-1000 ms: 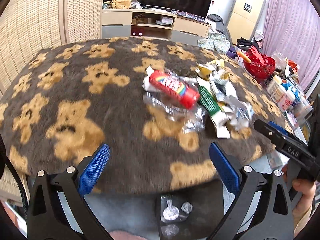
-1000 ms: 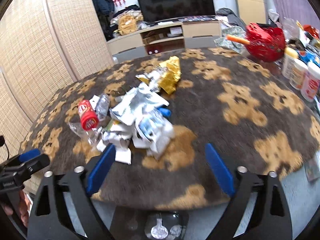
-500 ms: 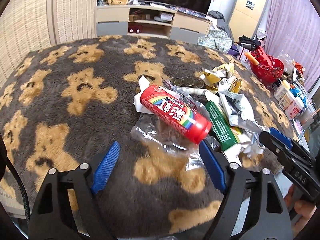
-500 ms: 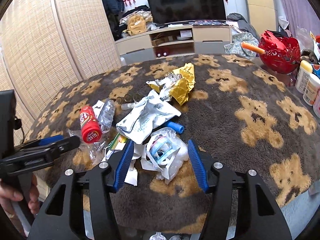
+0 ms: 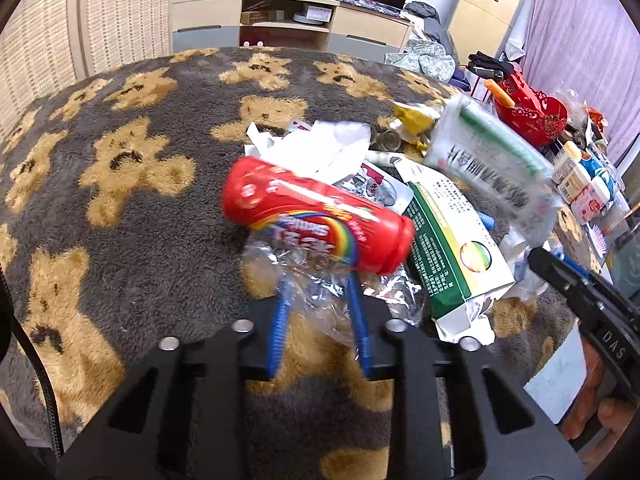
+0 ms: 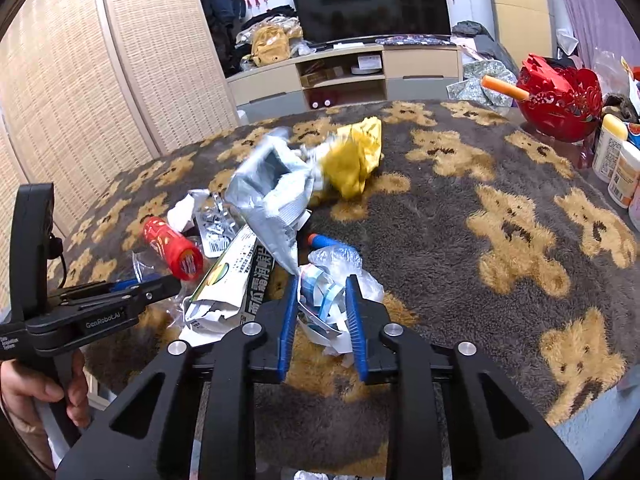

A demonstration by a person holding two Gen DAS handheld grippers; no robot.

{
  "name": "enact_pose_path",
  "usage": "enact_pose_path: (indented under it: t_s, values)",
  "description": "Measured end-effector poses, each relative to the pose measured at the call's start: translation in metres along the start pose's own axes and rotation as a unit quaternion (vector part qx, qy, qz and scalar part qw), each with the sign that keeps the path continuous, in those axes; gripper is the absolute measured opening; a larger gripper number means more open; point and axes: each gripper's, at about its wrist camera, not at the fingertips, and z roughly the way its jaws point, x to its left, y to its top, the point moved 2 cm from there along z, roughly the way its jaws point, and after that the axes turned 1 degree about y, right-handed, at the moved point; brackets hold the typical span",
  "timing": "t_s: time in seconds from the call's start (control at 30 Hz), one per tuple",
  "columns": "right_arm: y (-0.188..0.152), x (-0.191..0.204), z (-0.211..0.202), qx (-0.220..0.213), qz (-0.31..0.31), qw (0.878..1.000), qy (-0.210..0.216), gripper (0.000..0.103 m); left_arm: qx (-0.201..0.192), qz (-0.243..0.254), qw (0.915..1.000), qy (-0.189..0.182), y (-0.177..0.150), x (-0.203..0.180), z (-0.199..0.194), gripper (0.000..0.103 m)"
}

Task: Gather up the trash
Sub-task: 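Grasp the clear plastic bag with the left tool while the right tool grasps a foil wrapper, then carry both held items over the black bin and open both tools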

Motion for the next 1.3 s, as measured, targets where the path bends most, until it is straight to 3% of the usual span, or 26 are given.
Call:
enact_pose_path:
  t_s: [0.3, 0.7, 1.3]
  values:
    - [0.009, -0.001, -0.019, -0.025, 0.006, 1.0, -0.007, 0.018, -0.02, 0.008, 0.9996, 0.019, -0.001, 0.004, -0.025, 0.009]
    - [0.031, 0.005, -0.044, -0.059, 0.006, 0.998, -0.015, 0.018, -0.067, 0.006, 0.997, 0.037, 0.013, 0.013, -0.072, 0.005]
    - [0.04, 0.048, -0.141, -0.123, -0.021, 0.992, 0.011, 0.018, -0.171, 0.02, 0.9845, 0.037, 0.009, -0.009, -0.204, 0.005]
